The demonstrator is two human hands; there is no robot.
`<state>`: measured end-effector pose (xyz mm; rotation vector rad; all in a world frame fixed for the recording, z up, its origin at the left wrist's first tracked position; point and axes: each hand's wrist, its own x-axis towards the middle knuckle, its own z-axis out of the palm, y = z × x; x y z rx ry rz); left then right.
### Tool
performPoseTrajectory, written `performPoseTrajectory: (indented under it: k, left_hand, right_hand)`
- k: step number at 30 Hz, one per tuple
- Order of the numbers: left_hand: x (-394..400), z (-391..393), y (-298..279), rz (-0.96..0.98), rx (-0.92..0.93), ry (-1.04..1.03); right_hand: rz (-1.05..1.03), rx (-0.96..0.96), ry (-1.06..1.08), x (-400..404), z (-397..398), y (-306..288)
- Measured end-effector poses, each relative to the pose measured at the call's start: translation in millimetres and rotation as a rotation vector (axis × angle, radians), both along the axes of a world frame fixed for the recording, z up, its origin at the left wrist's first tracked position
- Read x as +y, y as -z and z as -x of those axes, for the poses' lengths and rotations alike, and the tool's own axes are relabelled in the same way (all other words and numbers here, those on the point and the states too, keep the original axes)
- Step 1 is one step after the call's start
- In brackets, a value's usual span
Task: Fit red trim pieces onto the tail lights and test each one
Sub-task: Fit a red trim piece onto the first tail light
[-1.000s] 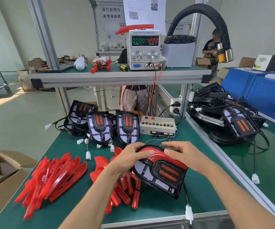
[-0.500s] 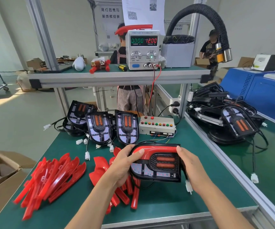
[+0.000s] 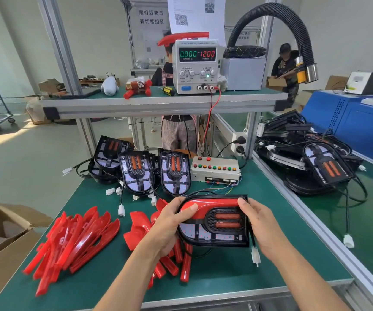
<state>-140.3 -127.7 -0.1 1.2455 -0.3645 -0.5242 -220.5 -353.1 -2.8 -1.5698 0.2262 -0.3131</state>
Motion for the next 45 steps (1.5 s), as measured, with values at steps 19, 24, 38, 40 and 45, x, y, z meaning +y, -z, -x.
performPoseTrajectory:
  k: [19,24,38,40,45]
  left_hand:
    - [-8.2,11.9,3.3,0.115,0.081,-0.124]
    - [-7.3,13.0,4.7,0.095,0.085,-0.106]
    - [-6.5,22.6,-1.1,0.081,0.066,-0.029]
    - [-4.1,22.7,-0.6,0.054,0.037,0.001]
    - [-4.9,22.1,1.8,0.062,-0.019,-0.013]
  right_hand:
    - [0.074,-0.03,-0.014,8.8,7.9,-8.9]
    - [0.024,-0.026,-0.007,7.2,8.0,-8.7]
    - [-0.013,-0.005,0.028,3.3,2.3,-6.6]
    - [-0.004,-0.003,0.032,2.2,2.4,-5.8]
    - [0.01,-0.014,0.049,1.3,4.2,-4.9]
